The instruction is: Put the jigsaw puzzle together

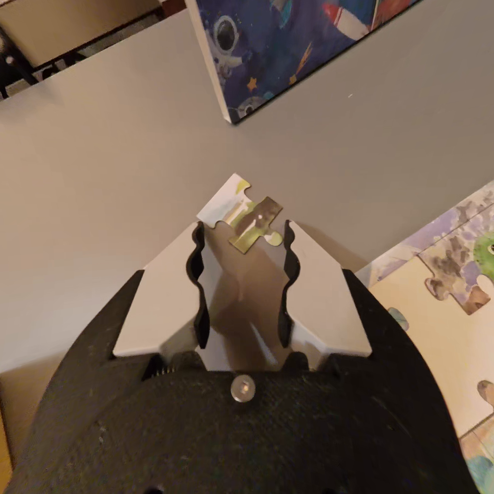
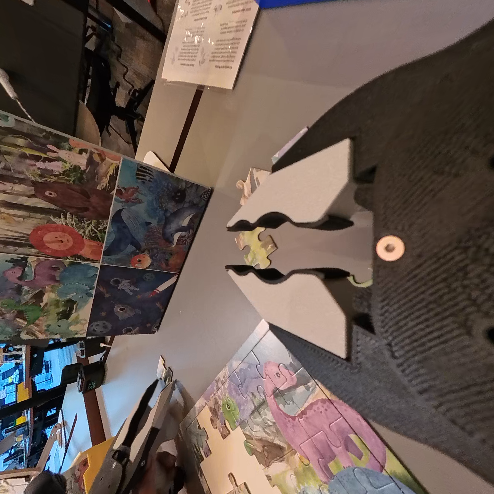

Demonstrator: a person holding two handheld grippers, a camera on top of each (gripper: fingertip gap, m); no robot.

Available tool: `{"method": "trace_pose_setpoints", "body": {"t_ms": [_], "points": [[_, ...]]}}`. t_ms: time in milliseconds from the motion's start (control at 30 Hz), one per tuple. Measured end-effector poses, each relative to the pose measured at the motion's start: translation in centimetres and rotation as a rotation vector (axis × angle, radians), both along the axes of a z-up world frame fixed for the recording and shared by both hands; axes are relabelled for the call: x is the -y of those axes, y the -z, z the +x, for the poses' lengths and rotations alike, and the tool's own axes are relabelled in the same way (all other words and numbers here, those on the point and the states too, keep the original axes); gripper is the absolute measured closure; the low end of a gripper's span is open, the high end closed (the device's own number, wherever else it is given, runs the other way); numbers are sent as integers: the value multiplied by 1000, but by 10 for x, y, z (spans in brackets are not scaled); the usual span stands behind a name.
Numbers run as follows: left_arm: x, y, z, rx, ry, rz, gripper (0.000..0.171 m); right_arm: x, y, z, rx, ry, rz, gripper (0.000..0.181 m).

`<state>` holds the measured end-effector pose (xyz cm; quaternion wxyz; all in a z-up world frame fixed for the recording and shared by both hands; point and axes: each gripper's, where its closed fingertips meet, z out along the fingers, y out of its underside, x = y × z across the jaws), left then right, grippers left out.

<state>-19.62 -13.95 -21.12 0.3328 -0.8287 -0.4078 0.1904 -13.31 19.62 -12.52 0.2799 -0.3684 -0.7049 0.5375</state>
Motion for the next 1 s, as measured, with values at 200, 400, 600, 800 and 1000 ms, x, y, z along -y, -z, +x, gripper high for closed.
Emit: {"method": "trace_pose_setpoints", "body": {"t_ms": [200,400,600,800,1000], "points": [[-8,0,10,40,37,9,145,0,-4,1,-14,2,7,158],[-8,0,12,35,70,-12,146,0,-4,1,-19,3,14,158],[-13,-21,14,-20,100,62,146,1,-4,1,-20,3,20,158],[-51,-58,42,-87,293,240,171,11,-6,4,-19,-25,-4,158],[-50,-38,42,-95,299,77,146,36,0,8,-12,-75,39,158]]}}
